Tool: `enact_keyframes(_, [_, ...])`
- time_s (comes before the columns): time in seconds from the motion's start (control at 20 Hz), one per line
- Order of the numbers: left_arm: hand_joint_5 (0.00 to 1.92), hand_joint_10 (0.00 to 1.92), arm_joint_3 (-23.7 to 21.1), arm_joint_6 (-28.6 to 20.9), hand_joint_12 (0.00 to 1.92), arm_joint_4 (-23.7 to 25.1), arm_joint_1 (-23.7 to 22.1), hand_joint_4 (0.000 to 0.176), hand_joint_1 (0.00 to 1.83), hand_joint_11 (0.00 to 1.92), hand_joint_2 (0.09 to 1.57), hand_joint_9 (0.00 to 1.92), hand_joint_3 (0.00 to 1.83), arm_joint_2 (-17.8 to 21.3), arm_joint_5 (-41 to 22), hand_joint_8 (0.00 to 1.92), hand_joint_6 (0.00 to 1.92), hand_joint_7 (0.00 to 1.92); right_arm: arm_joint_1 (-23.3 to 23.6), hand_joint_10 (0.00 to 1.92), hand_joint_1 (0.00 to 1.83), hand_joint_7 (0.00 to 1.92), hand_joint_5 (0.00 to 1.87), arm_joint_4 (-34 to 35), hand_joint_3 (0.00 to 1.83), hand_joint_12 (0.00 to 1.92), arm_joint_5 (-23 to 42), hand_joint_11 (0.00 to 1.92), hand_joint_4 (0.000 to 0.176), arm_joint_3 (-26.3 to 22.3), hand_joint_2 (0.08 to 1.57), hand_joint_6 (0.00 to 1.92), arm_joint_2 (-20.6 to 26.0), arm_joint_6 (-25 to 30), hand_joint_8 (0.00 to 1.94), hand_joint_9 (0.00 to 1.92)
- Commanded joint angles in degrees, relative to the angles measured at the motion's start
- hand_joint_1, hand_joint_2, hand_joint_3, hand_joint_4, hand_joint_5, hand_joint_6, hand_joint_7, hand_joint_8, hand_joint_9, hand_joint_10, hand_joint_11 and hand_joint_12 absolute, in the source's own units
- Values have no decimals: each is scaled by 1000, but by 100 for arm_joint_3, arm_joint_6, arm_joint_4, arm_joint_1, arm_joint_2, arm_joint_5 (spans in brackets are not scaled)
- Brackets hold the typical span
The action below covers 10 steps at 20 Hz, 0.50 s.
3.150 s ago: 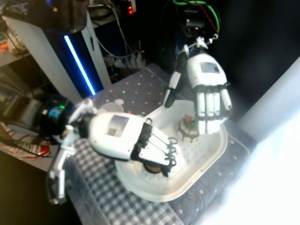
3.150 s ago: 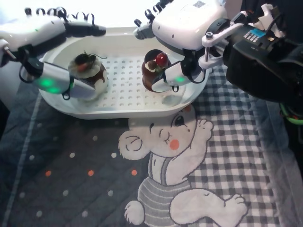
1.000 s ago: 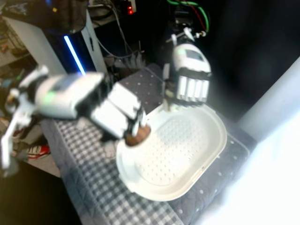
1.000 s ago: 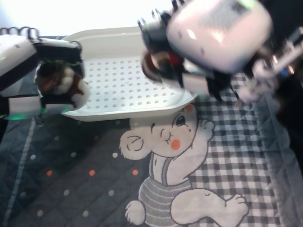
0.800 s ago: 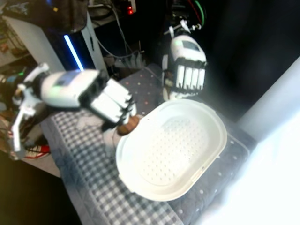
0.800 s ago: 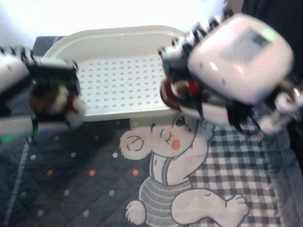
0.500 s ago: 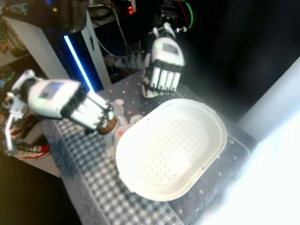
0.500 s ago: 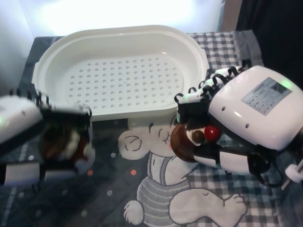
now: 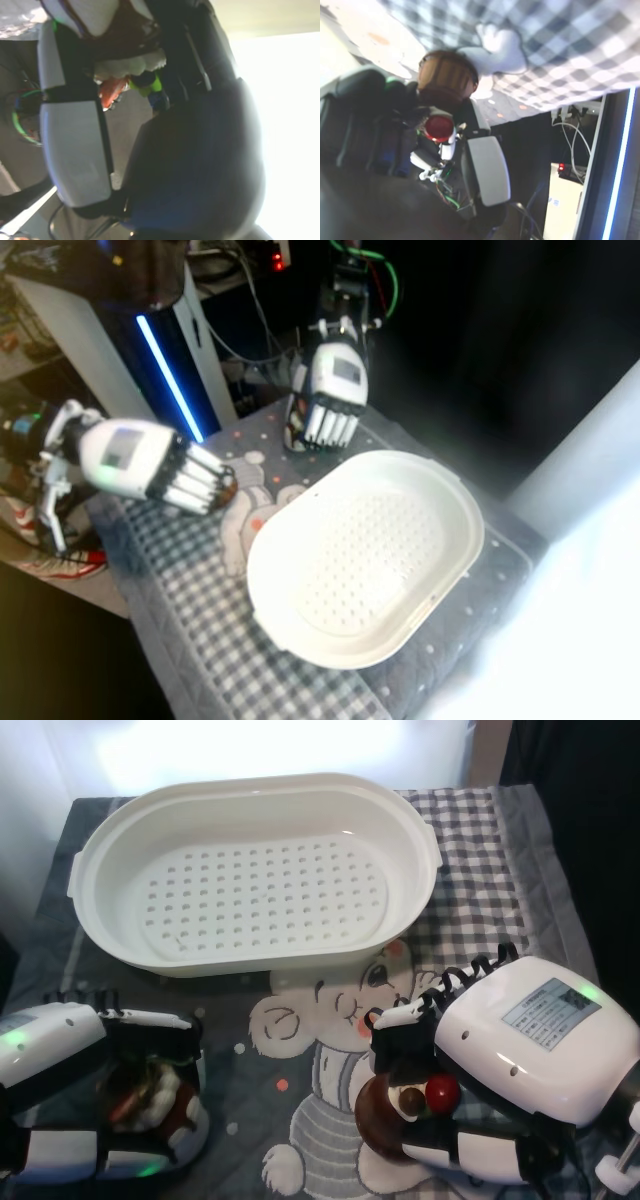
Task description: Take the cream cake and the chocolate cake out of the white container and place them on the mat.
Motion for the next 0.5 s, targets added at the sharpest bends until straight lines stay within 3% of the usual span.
enact_keyframes(0.0, [606, 1020, 22, -98, 1550, 88, -31, 72, 914, 296, 1307, 506, 0, -56, -646, 981, 1510, 618, 12, 1456, 1273, 1074, 913, -197, 0, 1744, 694, 743, 0, -36, 1110, 940, -24, 32, 1088, 871])
enact_keyframes(0.05, [464, 840, 49, -164, 1522, 88, -31, 34, 751, 96, 1209, 404, 0, -68, -649, 653, 888, 548, 7, 1420, 1174, 1013, 939, -187, 3, 1707, 694, 732, 0, -36, 1120, 1034, -24, 33, 1081, 865])
enact_keyframes(0.1, [466, 661, 69, -218, 1444, 88, -20, 52, 695, 18, 1147, 376, 0, -73, -654, 394, 577, 558, 6, 1398, 1056, 937, 775, -172, 0, 1691, 694, 682, 0, -36, 1086, 1031, -24, 33, 1102, 815])
enact_keyframes(0.15, [450, 492, 79, -268, 1320, 87, -4, 48, 658, 3, 1083, 332, 0, -73, -672, 185, 350, 524, 5, 1414, 902, 808, 619, -155, 0, 1682, 694, 586, 0, -35, 1045, 1063, -25, 33, 1175, 717])
enact_keyframes(0.2, [436, 347, 83, -310, 1221, 85, 19, 54, 624, 0, 1015, 294, 0, -73, -710, 63, 184, 464, 3, 1357, 807, 614, 467, -132, 0, 1682, 694, 417, 0, -35, 994, 1029, -25, 33, 1154, 552])
enact_keyframes(0.25, [396, 270, 87, -340, 1179, 74, 41, 61, 605, 0, 974, 260, 0, -71, -753, 13, 80, 389, 1, 1218, 749, 452, 362, -108, 0, 1641, 694, 238, 0, -35, 941, 930, -25, 33, 1007, 395])
enact_keyframes(0.3, [369, 246, 87, -354, 1143, 50, 66, 71, 610, 0, 949, 246, 0, -69, -810, 2, 43, 353, -1, 1101, 720, 415, 340, -94, 0, 1586, 694, 173, 0, -34, 911, 821, -25, 33, 871, 350])
enact_keyframes(0.35, [332, 207, 83, -356, 1013, 15, 98, 103, 624, 0, 898, 202, 0, -67, -874, 4, 19, 289, -3, 979, 736, 396, 338, -83, 0, 1552, 695, 103, 0, -34, 869, 688, -24, 33, 720, 312])
enact_keyframes(0.4, [315, 177, 75, -356, 912, -28, 130, 110, 628, 0, 876, 186, 0, -61, -953, 4, 8, 258, -4, 897, 737, 408, 348, -72, 0, 1525, 696, 94, 0, -33, 850, 601, -23, 33, 603, 313])
enact_keyframes(0.45, [308, 149, 70, -356, 724, -79, 177, 102, 612, 0, 851, 195, 0, -51, -1057, 5, 3, 262, -5, 873, 729, 440, 368, -60, 0, 1509, 706, 117, 0, -27, 843, 534, -21, 33, 550, 339])
